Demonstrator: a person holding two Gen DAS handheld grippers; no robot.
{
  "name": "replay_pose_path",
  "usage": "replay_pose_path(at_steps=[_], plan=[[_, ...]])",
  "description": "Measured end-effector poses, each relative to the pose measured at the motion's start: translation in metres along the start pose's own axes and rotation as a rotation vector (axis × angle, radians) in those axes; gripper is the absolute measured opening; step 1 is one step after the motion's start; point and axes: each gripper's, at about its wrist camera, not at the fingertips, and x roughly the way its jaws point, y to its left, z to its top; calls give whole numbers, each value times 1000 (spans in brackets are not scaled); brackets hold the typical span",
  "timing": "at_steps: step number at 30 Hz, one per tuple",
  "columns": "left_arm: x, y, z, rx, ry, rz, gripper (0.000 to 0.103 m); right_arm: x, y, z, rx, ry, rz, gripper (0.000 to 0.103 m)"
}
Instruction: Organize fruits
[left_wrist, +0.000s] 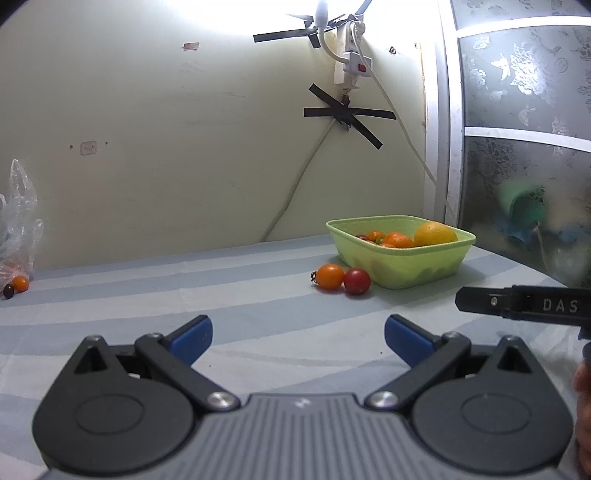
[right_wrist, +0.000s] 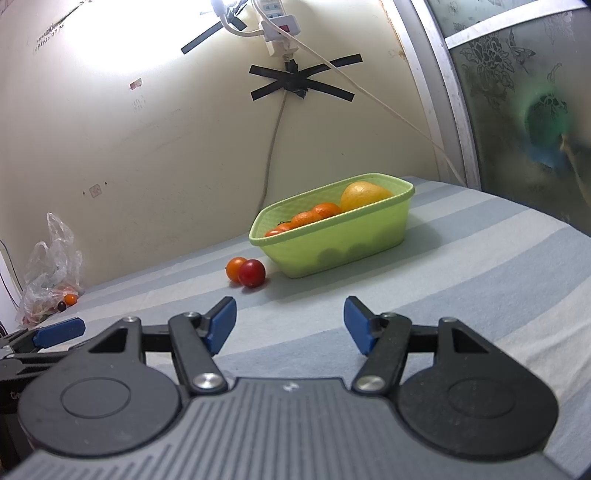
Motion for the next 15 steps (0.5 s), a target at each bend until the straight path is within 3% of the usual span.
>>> replay_pose_path(at_steps=[15], plan=[[12,-1,1,-17,88,8,103,4,3,0,-1,16,-16,67]])
